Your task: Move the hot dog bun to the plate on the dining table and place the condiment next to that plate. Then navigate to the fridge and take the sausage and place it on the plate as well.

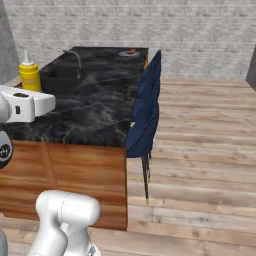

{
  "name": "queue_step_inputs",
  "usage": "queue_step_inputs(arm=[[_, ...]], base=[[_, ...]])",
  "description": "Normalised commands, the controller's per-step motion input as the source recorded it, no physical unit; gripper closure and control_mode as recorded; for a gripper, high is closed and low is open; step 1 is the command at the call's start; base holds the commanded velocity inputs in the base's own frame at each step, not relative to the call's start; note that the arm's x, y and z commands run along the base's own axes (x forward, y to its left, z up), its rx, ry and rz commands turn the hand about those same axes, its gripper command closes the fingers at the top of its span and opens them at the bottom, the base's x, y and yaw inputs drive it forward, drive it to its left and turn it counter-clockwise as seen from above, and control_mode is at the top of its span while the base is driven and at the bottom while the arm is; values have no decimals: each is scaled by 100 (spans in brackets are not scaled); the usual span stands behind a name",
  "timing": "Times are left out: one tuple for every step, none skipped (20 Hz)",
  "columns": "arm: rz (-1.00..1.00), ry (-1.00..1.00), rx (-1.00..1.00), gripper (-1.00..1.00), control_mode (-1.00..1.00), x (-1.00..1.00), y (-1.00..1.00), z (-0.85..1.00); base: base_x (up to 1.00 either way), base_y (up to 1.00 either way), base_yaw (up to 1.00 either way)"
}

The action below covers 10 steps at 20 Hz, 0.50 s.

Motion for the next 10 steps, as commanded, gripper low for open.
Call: queue_step_inputs(arm=[[0,0,0,100,100,0,0,0],[0,0,0,100,100,0,0,0],[0,0,0,100,100,0,0,0],[0,0,0,100,100,0,0,0],[0,0,0,100,100,0,0,0],[0,0,0,100,100,0,0,0],[0,0,0,100,100,0,0,0],[0,0,0,100,100,0,0,0],[0,0,0,100,100,0,0,0],[0,0,0,100,100,0,0,0]], base=[[51,-100,11],[54,-100,11],[54,-100,11],[56,-99,12],[57,-96,12],[56,-98,13],[56,-99,13],[55,-99,13],[54,-99,14],[52,-99,15]])
